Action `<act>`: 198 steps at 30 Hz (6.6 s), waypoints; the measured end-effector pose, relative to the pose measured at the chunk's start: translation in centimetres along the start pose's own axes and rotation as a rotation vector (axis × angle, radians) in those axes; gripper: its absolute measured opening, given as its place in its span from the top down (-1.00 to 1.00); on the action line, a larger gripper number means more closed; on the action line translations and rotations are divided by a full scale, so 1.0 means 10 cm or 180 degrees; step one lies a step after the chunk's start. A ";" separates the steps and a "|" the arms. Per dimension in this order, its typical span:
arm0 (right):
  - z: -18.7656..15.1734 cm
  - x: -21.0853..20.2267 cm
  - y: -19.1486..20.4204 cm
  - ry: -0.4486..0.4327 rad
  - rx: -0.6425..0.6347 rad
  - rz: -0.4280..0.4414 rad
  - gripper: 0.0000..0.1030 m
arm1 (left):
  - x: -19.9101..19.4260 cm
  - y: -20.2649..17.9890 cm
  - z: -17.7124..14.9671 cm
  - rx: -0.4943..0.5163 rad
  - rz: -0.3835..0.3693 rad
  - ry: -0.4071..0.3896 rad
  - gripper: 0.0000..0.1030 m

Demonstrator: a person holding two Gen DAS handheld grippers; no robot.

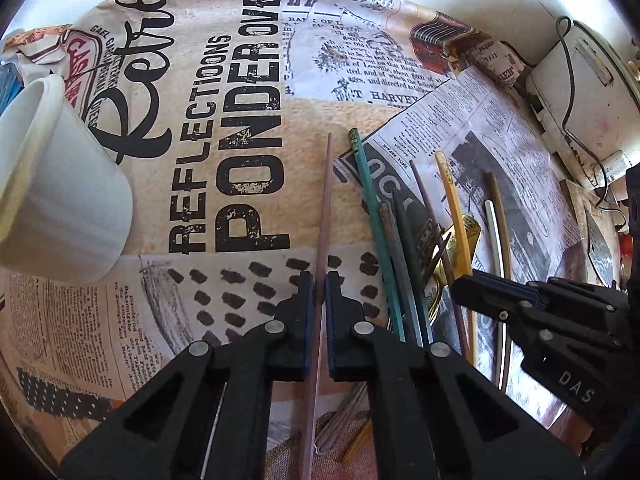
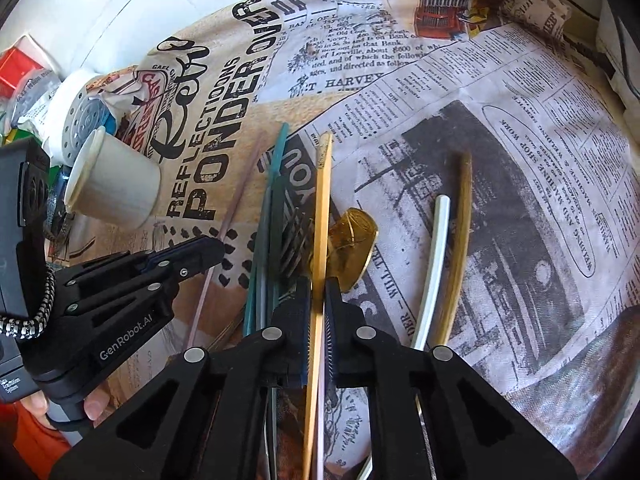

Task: Organize utensils
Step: 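Lift both held chopsticks upright and carry them over the white cup, then lower both chopsticks into the white cup and open both tools, then move both open tools back over the utensil pile, then close the right tool on a pink chopstick while the left tool closes on a teal chopstick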

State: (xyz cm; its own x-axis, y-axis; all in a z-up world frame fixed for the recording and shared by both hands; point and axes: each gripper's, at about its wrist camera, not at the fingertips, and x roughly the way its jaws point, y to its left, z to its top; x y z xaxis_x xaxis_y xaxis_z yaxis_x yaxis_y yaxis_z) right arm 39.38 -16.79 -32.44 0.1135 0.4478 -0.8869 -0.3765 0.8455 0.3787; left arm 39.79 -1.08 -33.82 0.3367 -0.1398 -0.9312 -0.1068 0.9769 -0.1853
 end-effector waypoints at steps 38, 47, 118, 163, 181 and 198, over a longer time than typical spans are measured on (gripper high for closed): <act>0.17 -1.26 0.43 -0.0967 -0.0522 0.0184 0.89 | -1.66 -0.10 -0.27 -0.0242 0.0171 -0.1264 0.95; 0.40 -1.42 0.77 -0.1241 -0.0762 0.0284 0.89 | -2.13 0.07 -0.21 -0.0300 0.0250 -0.1626 0.95; 0.80 -0.76 1.91 -0.1083 -0.1034 -0.0015 0.83 | -1.93 1.32 0.29 -0.0196 0.0326 -0.1282 0.64; -0.09 -0.68 -0.10 -0.0266 -0.0432 -0.0290 0.52 | -0.37 -0.25 -0.13 -0.0062 0.0134 -0.0288 -0.01; -0.06 -0.05 0.10 0.0142 -0.0598 -0.0169 0.74 | -0.23 -0.17 -0.21 -0.0100 -0.0054 -0.0159 0.60; -0.10 -0.18 -0.03 0.0099 -0.0588 -0.0236 0.90 | 0.00 -0.38 -0.09 0.0002 -0.0314 0.0082 0.89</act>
State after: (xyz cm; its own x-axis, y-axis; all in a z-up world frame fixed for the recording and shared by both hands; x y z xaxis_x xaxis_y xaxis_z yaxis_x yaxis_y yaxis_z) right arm 38.35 -18.14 -31.22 0.1198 0.3748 -0.9193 -0.5308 0.8067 0.2597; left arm 39.34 -4.95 -33.38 0.3214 -0.2394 -0.9162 -0.0738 0.9582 -0.2763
